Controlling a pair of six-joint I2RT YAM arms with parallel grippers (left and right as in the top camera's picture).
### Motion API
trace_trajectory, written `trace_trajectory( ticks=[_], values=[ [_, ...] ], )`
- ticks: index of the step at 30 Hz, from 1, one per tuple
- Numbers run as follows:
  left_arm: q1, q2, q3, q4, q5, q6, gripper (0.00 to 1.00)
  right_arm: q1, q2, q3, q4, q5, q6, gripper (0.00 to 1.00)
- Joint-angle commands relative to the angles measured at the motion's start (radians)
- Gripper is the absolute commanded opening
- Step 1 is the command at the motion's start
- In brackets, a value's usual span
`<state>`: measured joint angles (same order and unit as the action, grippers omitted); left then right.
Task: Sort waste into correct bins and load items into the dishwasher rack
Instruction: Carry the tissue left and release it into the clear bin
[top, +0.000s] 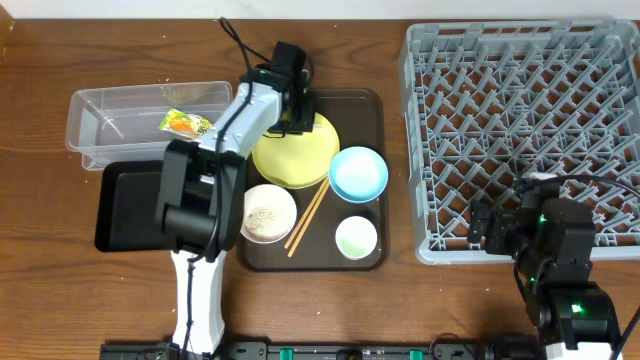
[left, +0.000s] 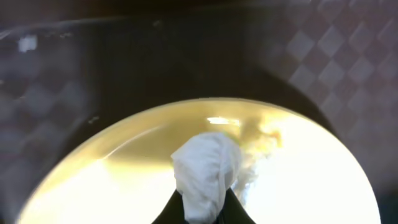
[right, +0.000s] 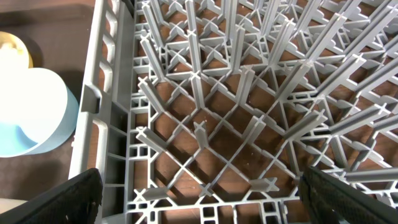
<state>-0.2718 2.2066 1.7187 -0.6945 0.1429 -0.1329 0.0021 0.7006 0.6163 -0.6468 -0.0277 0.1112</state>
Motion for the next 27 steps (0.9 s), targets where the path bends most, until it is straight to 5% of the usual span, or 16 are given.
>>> trace_trajectory(
  ticks=[1,9,19,27],
  values=[
    [0.037,-0.140,0.006,-0.024,-0.014,0.002,0.08,0.005,0.000,0.019,0.000,-0.007,0.007,0.99],
    [0.176,-0.322,0.006,-0.167,-0.108,-0.002,0.08,0.005,0.000,0.019,0.000,-0.007,0.007,0.99],
    [0.366,-0.308,-0.008,-0.213,-0.110,-0.002,0.17,0.005,0.000,0.019,0.000,-0.007,0.007,0.99],
    [0.409,-0.288,-0.008,-0.226,-0.109,-0.002,0.46,0.005,0.000,0.019,0.000,-0.007,0.007,0.99]
  ],
)
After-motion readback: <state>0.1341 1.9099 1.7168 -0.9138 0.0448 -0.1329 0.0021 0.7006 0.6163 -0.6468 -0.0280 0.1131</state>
